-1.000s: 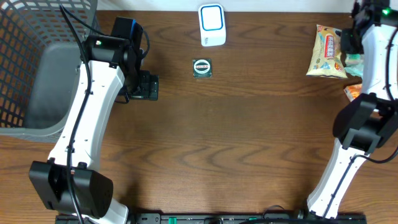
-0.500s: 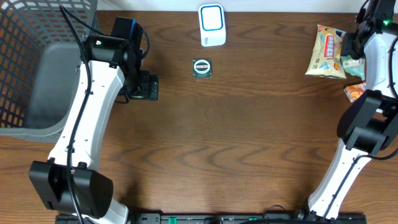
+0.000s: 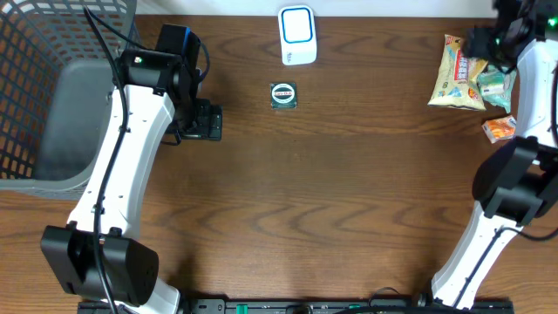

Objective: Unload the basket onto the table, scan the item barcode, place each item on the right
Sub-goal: 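Carry the Kleenex pack to the back right and release it, then move the right gripper to the green Zam-Buk tin and grasp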

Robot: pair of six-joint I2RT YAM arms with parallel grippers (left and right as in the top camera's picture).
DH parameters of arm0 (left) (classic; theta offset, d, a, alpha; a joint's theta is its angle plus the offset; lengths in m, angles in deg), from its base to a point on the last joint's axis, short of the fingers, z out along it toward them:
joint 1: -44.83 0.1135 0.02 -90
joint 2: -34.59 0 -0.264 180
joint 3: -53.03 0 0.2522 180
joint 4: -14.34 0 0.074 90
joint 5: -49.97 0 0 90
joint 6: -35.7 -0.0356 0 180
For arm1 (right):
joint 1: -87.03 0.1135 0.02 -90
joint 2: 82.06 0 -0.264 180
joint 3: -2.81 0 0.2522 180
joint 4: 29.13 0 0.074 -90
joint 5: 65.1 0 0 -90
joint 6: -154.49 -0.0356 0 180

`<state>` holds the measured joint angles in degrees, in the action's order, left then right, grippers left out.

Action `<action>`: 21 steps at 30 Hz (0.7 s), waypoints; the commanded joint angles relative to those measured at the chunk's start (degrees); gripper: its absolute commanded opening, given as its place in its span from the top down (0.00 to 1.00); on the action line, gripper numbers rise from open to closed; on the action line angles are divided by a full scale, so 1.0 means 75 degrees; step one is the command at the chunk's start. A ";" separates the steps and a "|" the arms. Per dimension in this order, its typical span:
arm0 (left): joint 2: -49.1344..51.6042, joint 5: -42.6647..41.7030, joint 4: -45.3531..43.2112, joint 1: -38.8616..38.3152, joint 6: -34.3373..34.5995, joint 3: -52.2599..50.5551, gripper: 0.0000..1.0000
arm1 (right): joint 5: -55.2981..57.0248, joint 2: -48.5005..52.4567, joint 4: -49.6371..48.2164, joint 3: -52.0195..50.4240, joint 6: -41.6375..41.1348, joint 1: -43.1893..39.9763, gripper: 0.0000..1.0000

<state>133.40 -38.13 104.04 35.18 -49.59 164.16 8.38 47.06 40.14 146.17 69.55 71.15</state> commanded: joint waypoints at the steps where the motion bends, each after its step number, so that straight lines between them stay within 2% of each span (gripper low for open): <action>1: 0.0020 0.0125 0.0003 0.0026 0.0070 -0.0023 0.02 | -0.3984 -0.0635 0.0061 0.0262 -0.0085 0.0364 0.43; 4: 0.0020 0.0125 0.0003 0.0026 0.0073 -0.0023 0.02 | -0.4858 -0.0527 0.0073 0.0248 -0.0207 0.0822 0.38; 6: 0.0020 0.0125 0.0003 0.0026 0.0070 -0.0023 0.02 | -0.4558 -0.0367 0.0140 0.0248 -0.0245 0.1303 0.23; 9: 0.0020 0.0125 0.0003 0.0026 0.0070 -0.0023 0.02 | -0.3144 0.0023 0.0230 0.0248 -0.0691 0.2305 0.12; 15: 0.0020 0.0125 0.0000 0.0026 0.0070 -0.0023 0.02 | -0.0361 0.0726 0.0207 0.0248 -0.1757 0.3824 0.10; 21: 0.0020 0.0125 0.0003 0.0026 0.0070 -0.0023 0.02 | 0.1469 0.1297 0.0061 0.0248 -0.2745 0.5106 0.12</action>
<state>133.40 -38.11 104.04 35.18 -49.59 164.16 7.86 55.50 41.12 147.98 55.50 106.04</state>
